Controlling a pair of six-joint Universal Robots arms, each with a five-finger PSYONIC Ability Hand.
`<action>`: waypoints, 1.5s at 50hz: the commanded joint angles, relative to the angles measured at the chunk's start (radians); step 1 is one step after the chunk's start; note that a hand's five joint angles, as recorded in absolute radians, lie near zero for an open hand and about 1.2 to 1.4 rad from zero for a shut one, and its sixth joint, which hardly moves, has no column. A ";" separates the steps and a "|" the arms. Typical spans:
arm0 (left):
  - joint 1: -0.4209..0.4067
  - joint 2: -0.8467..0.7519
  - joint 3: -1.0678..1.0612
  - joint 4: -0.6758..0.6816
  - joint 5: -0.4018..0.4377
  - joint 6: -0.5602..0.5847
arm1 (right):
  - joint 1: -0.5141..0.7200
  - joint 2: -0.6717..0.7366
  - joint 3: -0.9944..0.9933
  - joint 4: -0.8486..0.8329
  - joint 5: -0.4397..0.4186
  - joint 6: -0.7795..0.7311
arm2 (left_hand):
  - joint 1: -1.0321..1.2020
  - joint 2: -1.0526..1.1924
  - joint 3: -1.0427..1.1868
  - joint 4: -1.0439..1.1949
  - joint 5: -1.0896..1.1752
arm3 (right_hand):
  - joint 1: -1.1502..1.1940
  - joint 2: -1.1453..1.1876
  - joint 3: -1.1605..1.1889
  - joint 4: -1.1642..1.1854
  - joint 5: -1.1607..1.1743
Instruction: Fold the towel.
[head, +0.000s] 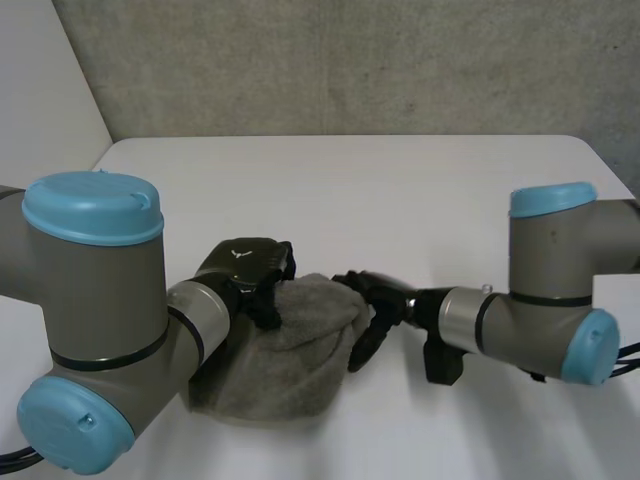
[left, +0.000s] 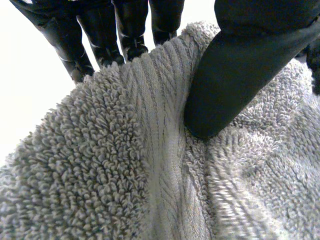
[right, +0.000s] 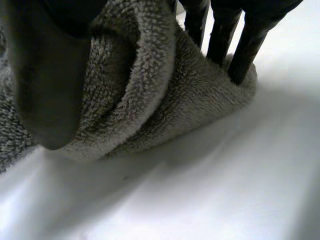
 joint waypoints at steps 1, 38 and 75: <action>-0.003 0.019 0.007 0.001 0.001 -0.001 | 0.026 0.032 -0.018 -0.062 0.028 0.017 | 0.252 0.186 0.189 0.180 0.242 | 0.815 0.825 0.829 0.828 0.819; 0.059 0.025 -0.189 0.239 0.003 0.017 | 0.049 -0.296 0.218 -0.104 0.390 -0.708 | 0.252 0.186 0.189 0.180 0.242 | 1.006 1.017 1.021 1.019 1.011; 0.079 0.179 -0.038 -0.054 0.007 0.017 | -0.129 -0.414 0.081 0.146 0.247 -0.555 | -0.957 -1.023 -1.020 -1.030 -0.967 | -0.216 -0.205 -0.201 -0.203 -0.211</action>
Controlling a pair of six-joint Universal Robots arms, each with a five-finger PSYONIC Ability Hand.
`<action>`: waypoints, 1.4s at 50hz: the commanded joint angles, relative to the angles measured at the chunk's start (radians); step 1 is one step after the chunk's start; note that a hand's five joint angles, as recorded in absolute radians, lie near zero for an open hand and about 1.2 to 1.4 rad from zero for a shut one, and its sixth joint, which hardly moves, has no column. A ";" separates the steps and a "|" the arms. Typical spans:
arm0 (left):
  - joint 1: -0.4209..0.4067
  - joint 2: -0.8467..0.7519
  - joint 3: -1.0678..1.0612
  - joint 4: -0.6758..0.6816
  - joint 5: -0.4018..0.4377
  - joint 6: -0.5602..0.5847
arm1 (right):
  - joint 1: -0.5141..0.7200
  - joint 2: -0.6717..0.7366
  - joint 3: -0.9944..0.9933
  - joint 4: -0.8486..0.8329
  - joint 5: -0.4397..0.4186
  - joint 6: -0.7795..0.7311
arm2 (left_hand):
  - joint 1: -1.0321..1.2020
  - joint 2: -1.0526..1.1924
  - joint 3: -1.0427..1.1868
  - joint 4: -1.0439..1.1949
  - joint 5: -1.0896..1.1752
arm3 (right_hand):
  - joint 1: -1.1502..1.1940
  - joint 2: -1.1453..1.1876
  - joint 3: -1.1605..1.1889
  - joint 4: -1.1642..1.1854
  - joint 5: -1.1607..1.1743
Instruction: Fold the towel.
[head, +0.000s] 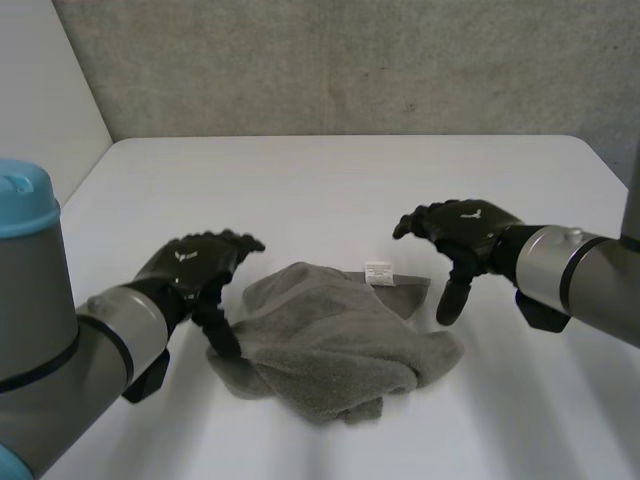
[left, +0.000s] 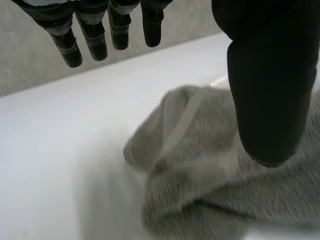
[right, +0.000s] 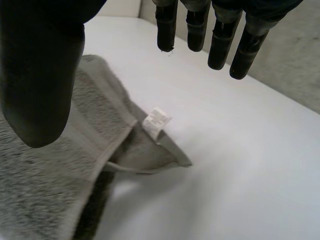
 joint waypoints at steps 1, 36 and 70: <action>-0.016 -0.034 0.093 0.035 0.001 0.002 | -0.044 -0.017 0.003 -0.002 0.000 0.001 | 0.011 0.021 0.020 0.020 -0.017 | -0.055 -0.075 -0.066 -0.083 -0.056; -0.141 -0.680 0.659 -0.031 0.156 0.323 | -0.214 -0.031 0.181 -0.073 -0.003 -0.062 | 0.555 0.564 0.563 0.563 0.526 | -0.055 -0.075 -0.066 -0.083 -0.056; 0.056 0.031 -0.002 0.107 0.001 0.321 | -0.088 0.198 -0.087 -0.107 -0.096 -0.063 | 1.221 1.230 1.229 1.229 1.192 | -0.055 -0.075 -0.066 -0.083 -0.056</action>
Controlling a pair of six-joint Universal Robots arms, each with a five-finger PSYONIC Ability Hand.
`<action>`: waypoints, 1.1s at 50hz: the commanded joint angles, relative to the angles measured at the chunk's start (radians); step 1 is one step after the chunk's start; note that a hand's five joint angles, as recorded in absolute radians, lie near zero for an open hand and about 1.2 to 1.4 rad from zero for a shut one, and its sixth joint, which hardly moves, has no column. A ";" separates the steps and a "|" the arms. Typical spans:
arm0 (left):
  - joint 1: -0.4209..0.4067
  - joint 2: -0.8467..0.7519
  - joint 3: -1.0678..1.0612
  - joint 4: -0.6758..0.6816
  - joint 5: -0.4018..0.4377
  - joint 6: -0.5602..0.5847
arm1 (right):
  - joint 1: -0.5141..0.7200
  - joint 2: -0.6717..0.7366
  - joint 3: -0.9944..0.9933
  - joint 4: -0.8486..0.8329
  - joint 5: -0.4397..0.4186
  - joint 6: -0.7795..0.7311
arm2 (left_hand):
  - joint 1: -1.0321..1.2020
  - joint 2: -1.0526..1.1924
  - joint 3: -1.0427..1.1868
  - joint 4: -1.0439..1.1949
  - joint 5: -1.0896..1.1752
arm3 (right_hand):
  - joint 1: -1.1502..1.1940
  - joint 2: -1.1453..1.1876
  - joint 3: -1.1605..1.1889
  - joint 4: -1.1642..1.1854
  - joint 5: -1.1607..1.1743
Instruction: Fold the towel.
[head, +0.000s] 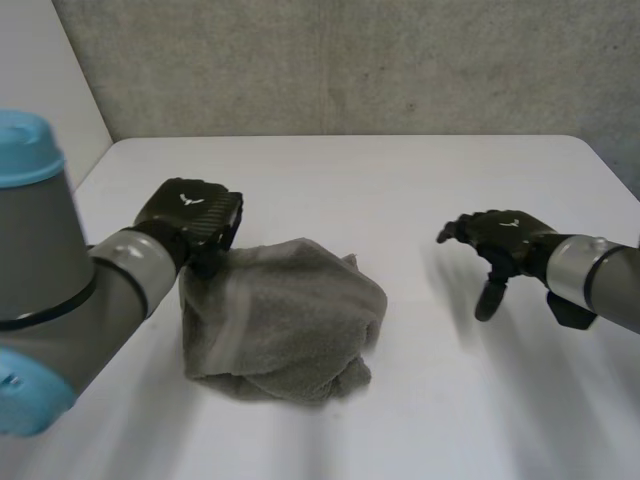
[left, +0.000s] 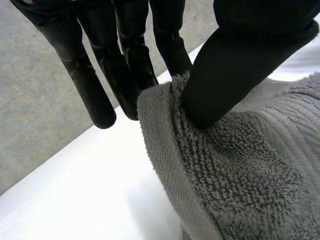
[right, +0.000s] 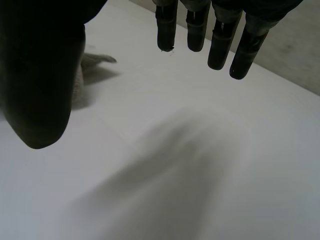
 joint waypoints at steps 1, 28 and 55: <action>0.022 0.115 -0.134 0.011 0.001 0.000 | 0.058 0.079 -0.119 0.004 -0.039 0.005 | 0.214 0.182 0.181 0.180 0.203 | -0.052 -0.075 -0.066 -0.083 -0.056; 0.162 0.531 -0.334 0.034 0.063 -0.007 | 0.249 0.527 -0.701 0.157 -0.273 0.224 | 0.214 0.182 0.181 0.180 0.203 | -0.052 -0.075 -0.066 -0.083 -0.056; 0.295 0.502 -0.295 0.115 0.065 -0.023 | 0.341 0.507 -0.497 0.151 -0.340 0.292 | 0.214 0.182 0.181 0.180 0.203 | 0.906 0.883 0.891 0.874 0.901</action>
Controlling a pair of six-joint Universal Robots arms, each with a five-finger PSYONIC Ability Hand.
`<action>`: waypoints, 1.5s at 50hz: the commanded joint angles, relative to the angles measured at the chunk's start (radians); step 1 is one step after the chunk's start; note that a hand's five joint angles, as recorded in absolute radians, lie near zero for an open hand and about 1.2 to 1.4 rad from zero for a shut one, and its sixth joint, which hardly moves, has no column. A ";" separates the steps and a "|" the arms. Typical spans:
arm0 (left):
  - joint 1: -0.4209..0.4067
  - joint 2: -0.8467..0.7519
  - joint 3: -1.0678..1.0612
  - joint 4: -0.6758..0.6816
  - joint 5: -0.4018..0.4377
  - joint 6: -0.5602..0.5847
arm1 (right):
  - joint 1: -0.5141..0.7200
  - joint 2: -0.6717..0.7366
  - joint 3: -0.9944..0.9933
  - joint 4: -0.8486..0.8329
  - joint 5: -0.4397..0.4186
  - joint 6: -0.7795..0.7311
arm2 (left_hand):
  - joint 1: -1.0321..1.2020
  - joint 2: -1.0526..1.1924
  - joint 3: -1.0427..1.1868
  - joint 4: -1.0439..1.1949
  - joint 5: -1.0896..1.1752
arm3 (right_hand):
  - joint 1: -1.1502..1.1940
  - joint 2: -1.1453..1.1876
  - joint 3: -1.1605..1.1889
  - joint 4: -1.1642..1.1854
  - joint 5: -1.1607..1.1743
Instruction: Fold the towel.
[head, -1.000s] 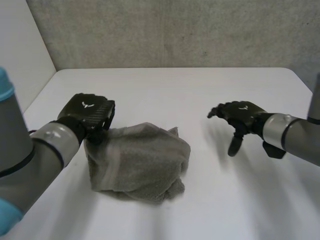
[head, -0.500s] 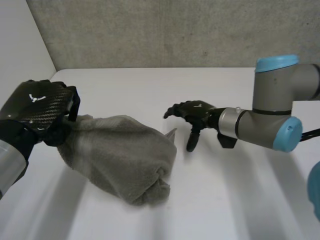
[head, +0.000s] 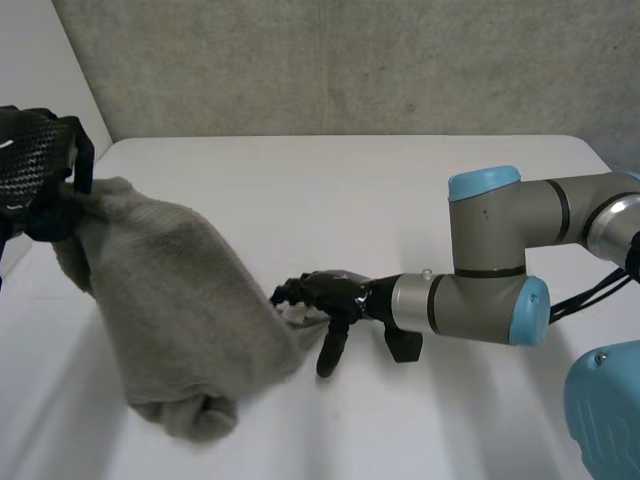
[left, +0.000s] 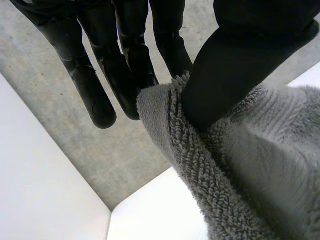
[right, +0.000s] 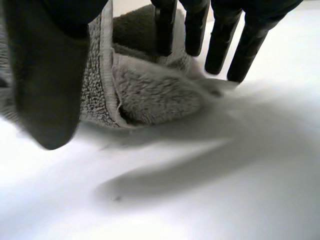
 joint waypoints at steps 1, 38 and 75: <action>0.003 -0.046 0.015 0.025 0.000 -0.023 | 0.012 -0.020 0.044 -0.023 -0.001 0.014 | 0.210 0.182 0.181 0.177 0.203 | 0.820 0.822 0.822 0.817 0.819; -0.047 -0.086 0.135 0.025 0.072 -0.213 | 0.092 -0.080 0.128 -0.241 0.225 0.290 | 0.210 0.182 0.181 0.177 0.203 | 0.044 0.047 0.047 0.042 0.044; 0.065 -0.183 0.141 0.117 0.078 -0.408 | -0.265 -0.723 0.186 -0.057 0.484 -0.175 | 0.210 0.182 0.181 0.177 0.203 | 1.080 1.082 1.083 1.077 1.079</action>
